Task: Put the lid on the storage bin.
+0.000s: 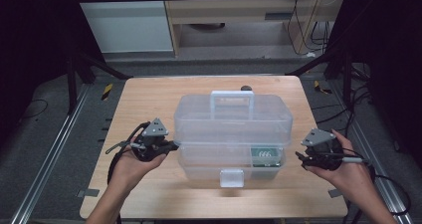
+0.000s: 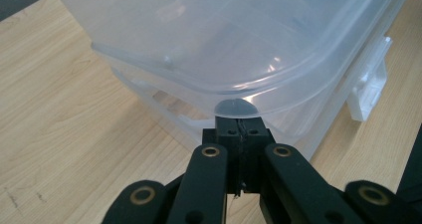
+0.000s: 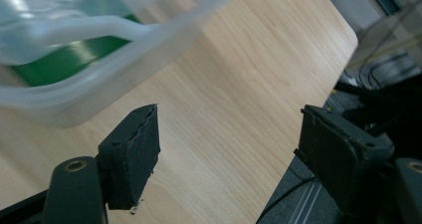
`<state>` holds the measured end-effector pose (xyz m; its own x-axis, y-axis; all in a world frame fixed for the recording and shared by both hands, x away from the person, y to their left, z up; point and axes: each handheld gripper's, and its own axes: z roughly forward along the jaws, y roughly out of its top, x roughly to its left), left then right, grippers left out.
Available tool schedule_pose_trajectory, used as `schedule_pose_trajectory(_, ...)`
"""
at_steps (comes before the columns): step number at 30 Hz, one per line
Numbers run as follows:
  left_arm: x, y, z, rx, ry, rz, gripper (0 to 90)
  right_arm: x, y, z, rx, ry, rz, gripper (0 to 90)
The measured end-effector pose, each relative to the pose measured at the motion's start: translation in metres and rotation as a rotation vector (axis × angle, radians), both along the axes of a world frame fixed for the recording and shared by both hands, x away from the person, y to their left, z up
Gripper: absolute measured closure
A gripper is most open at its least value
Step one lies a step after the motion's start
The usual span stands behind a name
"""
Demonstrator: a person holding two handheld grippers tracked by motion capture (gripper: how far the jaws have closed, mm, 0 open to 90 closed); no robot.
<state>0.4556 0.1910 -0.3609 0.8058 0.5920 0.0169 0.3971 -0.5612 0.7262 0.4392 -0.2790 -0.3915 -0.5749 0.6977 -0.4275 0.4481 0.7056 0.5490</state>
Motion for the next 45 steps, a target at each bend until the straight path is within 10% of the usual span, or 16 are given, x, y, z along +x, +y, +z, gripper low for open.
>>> schedule_pose_trajectory(10, -0.003, -0.001, -0.007, 0.046, -0.001, -0.007, 90.0, 0.026, -0.013, -0.027, 0.085, -0.009, -0.132, 28.0)
schedule_pose_trajectory(18, 0.009, 0.027, -0.019, 0.205, -0.025, 0.088, 90.0, 0.037, -0.016, -0.031, 0.139, -0.048, -0.185, 28.3)
schedule_pose_trajectory(25, 0.034, 0.07, -0.051, 0.134, -0.108, 0.33, 84.0, 0.054, -0.021, -0.051, 0.218, -0.063, -0.244, 28.5)
schedule_pose_trajectory(32, 0.06, 0.091, -0.095, 0.056, -0.083, 0.508, 44.5, 0.074, -0.025, -0.076, 0.307, -0.049, -0.309, 27.3)
schedule_pose_trajectory(40, 0.075, 0.095, -0.136, 0.065, 0.02, 0.564, 17.3, 0.088, -0.023, -0.097, 0.379, -0.014, -0.358, 22.0)
schedule_pose_trajectory(45, 0.078, 0.093, -0.146, -0.001, 0.001, 0.569, 7.2, 0.094, -0.018, -0.11, 0.374, 0.017, -0.384, 17.0)
